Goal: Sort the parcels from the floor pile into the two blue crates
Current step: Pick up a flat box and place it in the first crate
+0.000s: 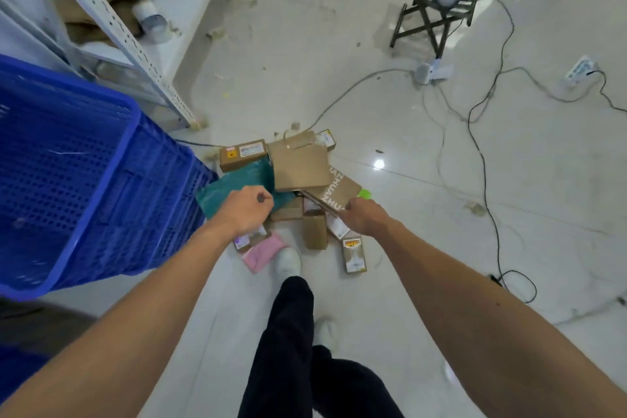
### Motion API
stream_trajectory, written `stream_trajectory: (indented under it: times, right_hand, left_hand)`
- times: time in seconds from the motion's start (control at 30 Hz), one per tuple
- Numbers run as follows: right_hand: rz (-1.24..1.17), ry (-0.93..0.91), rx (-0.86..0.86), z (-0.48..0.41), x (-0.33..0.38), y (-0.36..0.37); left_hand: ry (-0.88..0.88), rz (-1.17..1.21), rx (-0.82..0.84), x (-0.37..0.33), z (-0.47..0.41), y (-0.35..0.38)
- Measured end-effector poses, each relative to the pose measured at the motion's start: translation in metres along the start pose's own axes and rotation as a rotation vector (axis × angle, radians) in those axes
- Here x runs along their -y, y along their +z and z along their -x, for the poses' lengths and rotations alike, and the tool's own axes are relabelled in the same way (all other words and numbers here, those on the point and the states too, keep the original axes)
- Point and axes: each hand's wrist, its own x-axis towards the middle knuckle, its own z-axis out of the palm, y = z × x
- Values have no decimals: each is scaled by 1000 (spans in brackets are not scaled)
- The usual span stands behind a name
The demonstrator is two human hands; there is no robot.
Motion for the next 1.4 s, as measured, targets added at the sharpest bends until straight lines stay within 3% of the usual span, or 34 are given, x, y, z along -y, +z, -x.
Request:
stream_trajectory:
  times: [0.2, 0.53, 0.6, 0.77, 1.03, 1.4]
  right_hand:
    - [-26, 10, 27, -144, -5, 29]
    - [-126, 100, -162, -317, -16, 85]
    - [-248, 112, -149, -333, -18, 90]
    - [-903, 143, 15, -356, -17, 93]
    - [-884, 97, 91, -303, -25, 60]
    - [-964, -5, 62, -84, -8, -89]
  left_hand:
    - [-27, 71, 32, 33, -152, 39]
    - [-294, 255, 40, 105, -320, 124]
    - [-324, 392, 46, 110, -339, 136]
    - [-341, 654, 39, 105, -357, 154]
    - [-359, 672, 8, 80, -311, 137]
    - [-338, 699, -225, -57, -109, 27]
